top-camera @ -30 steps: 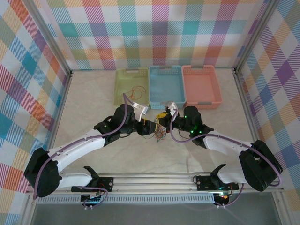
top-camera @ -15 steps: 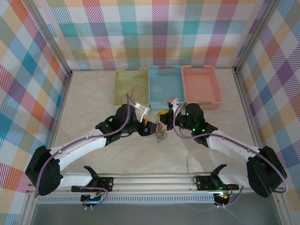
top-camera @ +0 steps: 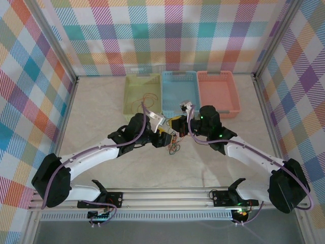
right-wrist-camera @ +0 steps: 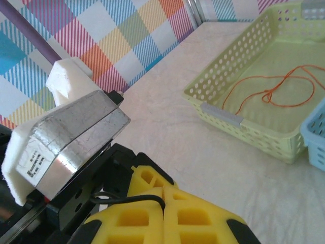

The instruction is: Untangle the cables

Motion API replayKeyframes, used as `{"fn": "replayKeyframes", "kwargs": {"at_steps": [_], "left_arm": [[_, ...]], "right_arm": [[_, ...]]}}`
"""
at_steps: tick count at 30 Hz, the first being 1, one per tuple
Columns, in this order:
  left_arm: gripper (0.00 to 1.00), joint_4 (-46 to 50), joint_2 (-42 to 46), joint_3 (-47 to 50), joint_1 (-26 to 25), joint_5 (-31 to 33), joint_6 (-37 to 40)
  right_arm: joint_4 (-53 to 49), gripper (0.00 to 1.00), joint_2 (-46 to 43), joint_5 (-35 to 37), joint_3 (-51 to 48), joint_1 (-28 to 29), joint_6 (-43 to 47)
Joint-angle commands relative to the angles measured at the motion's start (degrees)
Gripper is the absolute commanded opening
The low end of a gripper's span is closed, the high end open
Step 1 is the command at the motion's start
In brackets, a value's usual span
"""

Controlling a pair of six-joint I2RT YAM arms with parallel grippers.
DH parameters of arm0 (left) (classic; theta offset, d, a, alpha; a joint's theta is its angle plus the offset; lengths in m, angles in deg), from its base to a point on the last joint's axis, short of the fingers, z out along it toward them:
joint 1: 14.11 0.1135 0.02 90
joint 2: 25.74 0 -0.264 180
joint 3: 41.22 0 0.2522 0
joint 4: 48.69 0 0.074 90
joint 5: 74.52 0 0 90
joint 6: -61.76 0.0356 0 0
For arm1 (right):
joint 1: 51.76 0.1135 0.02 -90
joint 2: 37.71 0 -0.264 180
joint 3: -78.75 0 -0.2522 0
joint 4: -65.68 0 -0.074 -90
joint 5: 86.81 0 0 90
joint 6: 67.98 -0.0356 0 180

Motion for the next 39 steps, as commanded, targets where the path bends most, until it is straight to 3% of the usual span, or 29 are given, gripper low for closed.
{"fn": "replayKeyframes", "kwargs": {"at_steps": [1, 9, 15, 20, 28, 32, 37, 39], "left_arm": [[0.58, -2.12, -0.33, -1.05, -0.82, 2.97, 1.84], [0.53, -0.99, -1.95, -2.7, -0.93, 8.94, 3.16], [0.56, -2.08, -4.0, -4.21, -0.96, 9.13, 4.01], [0.58, -3.29, -3.66, -4.15, -1.12, 5.64, 4.62], [0.33, -2.12, -4.14, -4.69, -1.13, 10.39, 4.66], [0.28, -2.13, -3.83, -4.51, -1.16, 12.28, 4.44], [0.28, -2.39, -3.28, -4.32, -1.14, 12.85, 4.31], [0.36, -2.56, -2.76, -3.97, -1.16, 12.62, 4.14]], "right_arm": [[-0.95, 0.0, 0.9, -3.11, 1.88, -0.27, -1.35], [-0.53, 0.0, 0.91, -6.52, 2.28, -0.29, -2.29], [-1.17, 0.0, 1.54, -10.24, 4.0, -0.27, -4.34], [-1.86, 0.0, 0.69, -9.74, 4.17, -0.25, -4.43], [-2.73, 0.0, -0.2, -13.21, 5.05, -0.28, -4.42], [-3.92, 0.0, -0.48, -13.79, 5.28, -0.32, -3.35], [-4.23, 0.0, -0.39, -14.35, 5.29, -0.41, -2.86], [-4.19, 0.0, -0.36, -14.17, 5.15, -0.54, -2.85]]}}
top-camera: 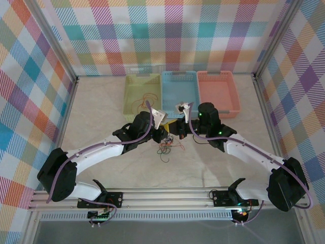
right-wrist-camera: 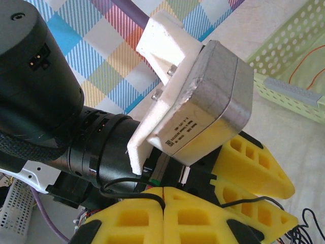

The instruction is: Untangle the cables

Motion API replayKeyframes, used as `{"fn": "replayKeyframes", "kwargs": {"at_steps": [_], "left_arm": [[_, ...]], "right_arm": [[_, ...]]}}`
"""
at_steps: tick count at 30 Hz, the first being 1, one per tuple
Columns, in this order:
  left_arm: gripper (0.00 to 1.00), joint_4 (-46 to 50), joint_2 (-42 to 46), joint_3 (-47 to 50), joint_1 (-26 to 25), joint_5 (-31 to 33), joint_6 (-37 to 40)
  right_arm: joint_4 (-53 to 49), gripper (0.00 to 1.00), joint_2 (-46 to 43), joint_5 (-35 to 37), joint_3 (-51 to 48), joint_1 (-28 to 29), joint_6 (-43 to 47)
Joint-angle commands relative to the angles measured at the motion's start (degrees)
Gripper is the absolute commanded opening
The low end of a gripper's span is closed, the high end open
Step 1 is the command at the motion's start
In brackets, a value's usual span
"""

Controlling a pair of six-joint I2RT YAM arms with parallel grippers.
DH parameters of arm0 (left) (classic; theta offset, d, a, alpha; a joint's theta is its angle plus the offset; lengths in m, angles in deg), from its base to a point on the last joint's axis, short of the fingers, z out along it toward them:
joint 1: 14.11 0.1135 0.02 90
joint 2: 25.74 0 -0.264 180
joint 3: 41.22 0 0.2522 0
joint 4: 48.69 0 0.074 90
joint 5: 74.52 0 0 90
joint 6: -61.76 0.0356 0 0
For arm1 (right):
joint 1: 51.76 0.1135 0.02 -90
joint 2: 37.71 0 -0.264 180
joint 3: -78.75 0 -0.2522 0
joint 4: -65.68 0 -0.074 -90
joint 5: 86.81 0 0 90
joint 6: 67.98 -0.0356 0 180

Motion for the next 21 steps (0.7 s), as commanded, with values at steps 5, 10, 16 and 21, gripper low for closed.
{"fn": "replayKeyframes", "kwargs": {"at_steps": [5, 10, 16, 21], "left_arm": [[0.43, -3.4, 2.36, -0.48, -0.67, -0.65, -0.76], [0.44, -4.17, 2.12, -0.43, -0.7, -2.01, -1.23], [0.43, -5.73, 3.53, 0.54, -0.65, -2.99, -1.82], [0.18, -6.01, 3.37, 0.55, -0.7, -3.54, -2.0]], "right_arm": [[-0.08, 0.0, -1.41, -1.75, 1.39, -0.94, 1.11], [-0.48, 0.0, -1.5, -2.18, 1.47, -1.53, 1.41], [-0.23, 0.0, -0.91, -2.46, 1.21, -1.95, 1.28], [-0.41, 0.0, 0.42, -2.99, 1.56, -2.08, 1.52]]}}
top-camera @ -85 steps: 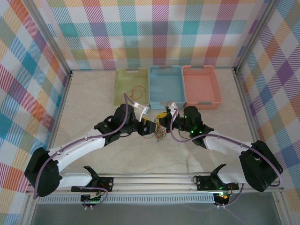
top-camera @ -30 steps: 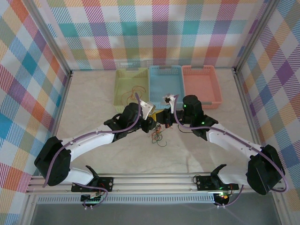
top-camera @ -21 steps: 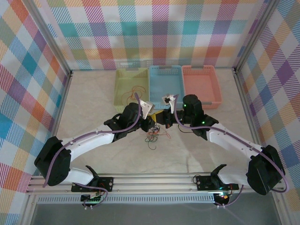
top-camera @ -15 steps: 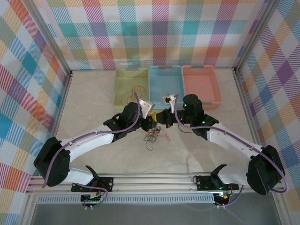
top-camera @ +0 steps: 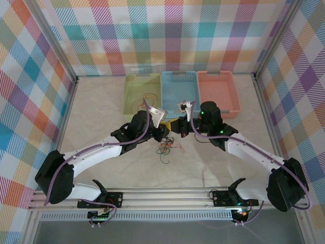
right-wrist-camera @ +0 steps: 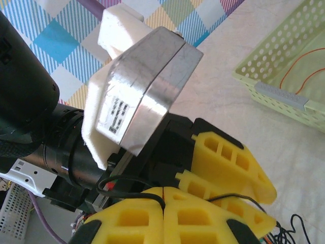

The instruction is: Untangle the cables

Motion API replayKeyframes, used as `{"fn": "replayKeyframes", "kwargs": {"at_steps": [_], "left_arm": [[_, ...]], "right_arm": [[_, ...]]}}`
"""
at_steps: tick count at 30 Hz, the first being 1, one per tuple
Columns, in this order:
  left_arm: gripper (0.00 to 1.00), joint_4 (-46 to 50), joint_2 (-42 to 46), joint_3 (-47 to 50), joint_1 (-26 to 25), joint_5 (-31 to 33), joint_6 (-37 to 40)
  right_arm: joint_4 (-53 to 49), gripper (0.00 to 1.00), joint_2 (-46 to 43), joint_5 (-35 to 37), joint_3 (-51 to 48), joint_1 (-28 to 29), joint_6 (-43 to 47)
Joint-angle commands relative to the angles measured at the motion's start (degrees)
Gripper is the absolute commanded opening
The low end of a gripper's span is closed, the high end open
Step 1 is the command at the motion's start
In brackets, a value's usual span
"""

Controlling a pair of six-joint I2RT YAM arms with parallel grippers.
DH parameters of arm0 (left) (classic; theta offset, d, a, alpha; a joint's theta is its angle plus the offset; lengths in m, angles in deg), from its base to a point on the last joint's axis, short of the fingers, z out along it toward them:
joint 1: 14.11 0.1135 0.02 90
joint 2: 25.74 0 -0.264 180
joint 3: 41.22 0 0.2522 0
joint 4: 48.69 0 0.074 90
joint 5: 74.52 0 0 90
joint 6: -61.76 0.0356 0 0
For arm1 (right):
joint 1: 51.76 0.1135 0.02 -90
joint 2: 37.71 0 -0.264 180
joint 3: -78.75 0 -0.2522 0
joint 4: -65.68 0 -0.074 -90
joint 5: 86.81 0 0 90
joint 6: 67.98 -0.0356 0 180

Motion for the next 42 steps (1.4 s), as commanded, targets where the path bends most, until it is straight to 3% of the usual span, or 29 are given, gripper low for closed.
{"fn": "replayKeyframes", "kwargs": {"at_steps": [1, 4, 13, 15, 20, 26, 29, 34, 42], "left_arm": [[0.14, -2.99, 1.78, 0.53, -0.6, -0.2, -0.81], [0.0, -2.59, 2.29, 0.7, -0.65, 1.36, -1.16], [0.0, -2.68, 5.3, 2.53, -0.68, 3.7, -2.06], [0.0, -2.67, 6.4, 3.08, -0.6, 4.28, -2.51], [0.0, -2.03, 8.74, 3.64, -0.61, 5.12, -4.24], [0.0, -1.79, 12.3, 4.58, -0.66, 4.54, -4.68], [0.0, -1.79, 13.27, 4.88, -0.63, 4.11, -5.13], [0.0, -1.27, 12.92, 4.92, -0.61, 4.07, -5.06], [0.0, -0.19, 11.62, 4.08, -0.61, 2.64, -4.87]], "right_arm": [[-0.57, 0.0, 0.56, -1.67, 1.56, -0.31, 1.42], [-0.6, 0.0, 0.72, -0.98, 1.34, -0.56, 1.85], [-0.45, 0.0, 0.48, 2.21, 0.38, -1.91, 2.13], [-0.88, 0.11, 0.15, 4.72, 0.03, -2.0, 2.57], [-1.69, 0.29, 0.01, 11.31, -1.11, -2.09, 4.81], [0.01, 0.3, 3.04, 16.52, -2.33, -2.09, 5.87], [1.46, 0.31, 5.22, 15.75, -2.16, -2.09, 6.18], [9.41, 0.36, 6.21, 7.2, -4.51, -1.7, 7.45], [18.32, 0.5, 1.97, 1.13, -9.75, 0.33, 12.77]]}}
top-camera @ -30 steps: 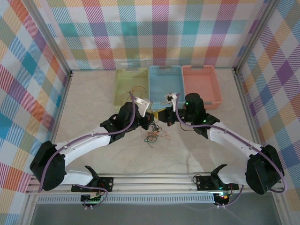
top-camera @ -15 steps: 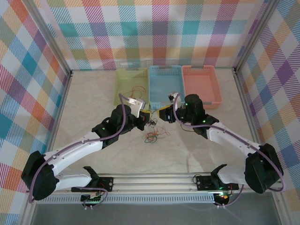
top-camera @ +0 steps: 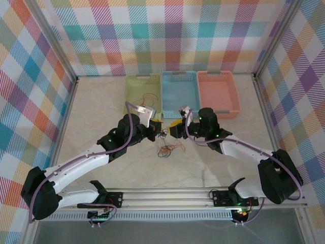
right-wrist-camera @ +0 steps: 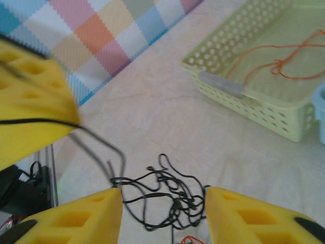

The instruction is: Untangle the cables

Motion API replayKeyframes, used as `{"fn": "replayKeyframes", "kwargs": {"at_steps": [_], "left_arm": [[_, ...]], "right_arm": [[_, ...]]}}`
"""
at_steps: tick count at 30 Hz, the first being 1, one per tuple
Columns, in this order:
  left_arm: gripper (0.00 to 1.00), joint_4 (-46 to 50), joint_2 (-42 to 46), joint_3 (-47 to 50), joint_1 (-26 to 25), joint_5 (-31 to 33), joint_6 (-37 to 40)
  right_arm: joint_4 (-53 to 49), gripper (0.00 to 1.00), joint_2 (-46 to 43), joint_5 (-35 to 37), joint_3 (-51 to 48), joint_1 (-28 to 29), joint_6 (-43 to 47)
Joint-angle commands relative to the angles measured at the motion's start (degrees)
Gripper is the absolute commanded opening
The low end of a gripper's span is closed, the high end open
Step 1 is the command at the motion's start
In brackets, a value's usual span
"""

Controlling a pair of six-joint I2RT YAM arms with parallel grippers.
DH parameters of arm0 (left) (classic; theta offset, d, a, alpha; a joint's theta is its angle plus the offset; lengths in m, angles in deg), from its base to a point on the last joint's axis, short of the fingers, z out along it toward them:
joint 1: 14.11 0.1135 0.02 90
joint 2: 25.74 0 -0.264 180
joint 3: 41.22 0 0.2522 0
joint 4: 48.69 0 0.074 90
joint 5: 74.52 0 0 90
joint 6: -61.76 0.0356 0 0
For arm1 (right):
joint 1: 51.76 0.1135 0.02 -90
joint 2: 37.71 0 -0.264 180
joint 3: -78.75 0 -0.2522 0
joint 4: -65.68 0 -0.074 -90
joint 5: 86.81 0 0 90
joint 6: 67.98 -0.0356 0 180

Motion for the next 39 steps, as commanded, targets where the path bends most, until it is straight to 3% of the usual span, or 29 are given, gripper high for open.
{"fn": "replayKeyframes", "kwargs": {"at_steps": [1, 6, 15, 19, 26, 36, 39], "left_arm": [[0.0, 0.81, -0.74, -0.28, -0.6, -1.48, -0.44], [0.0, 1.73, -1.27, -0.82, -0.66, -3.59, 0.01], [0.0, 1.79, -1.22, -0.64, -0.74, -8.87, 1.61], [0.0, 1.38, -1.41, -0.62, -1.0, -11.07, 2.18], [0.0, 1.55, -1.15, -0.65, -1.38, -11.82, 2.65], [0.0, 1.95, -1.93, -0.94, -1.81, -12.96, 3.07], [0.0, 2.24, -1.58, -0.71, -1.98, -12.8, 3.33]], "right_arm": [[7.14, 0.52, -2.91, -5.08, -1.78, 1.83, 5.49], [10.06, 0.6, -5.08, -2.79, -4.22, 4.38, 10.61], [13.03, 0.58, -6.77, 1.43, -5.85, 5.52, 14.46], [12.76, 0.48, -6.35, 1.99, -5.34, 5.66, 15.67], [12.49, 0.2, -5.95, 3.43, -4.75, 5.62, 16.33], [12.21, 0.05, -6.66, 8.36, -4.87, 5.66, 16.55], [12.4, 0.08, -7.57, 8.76, -5.36, 5.66, 16.76]]}}
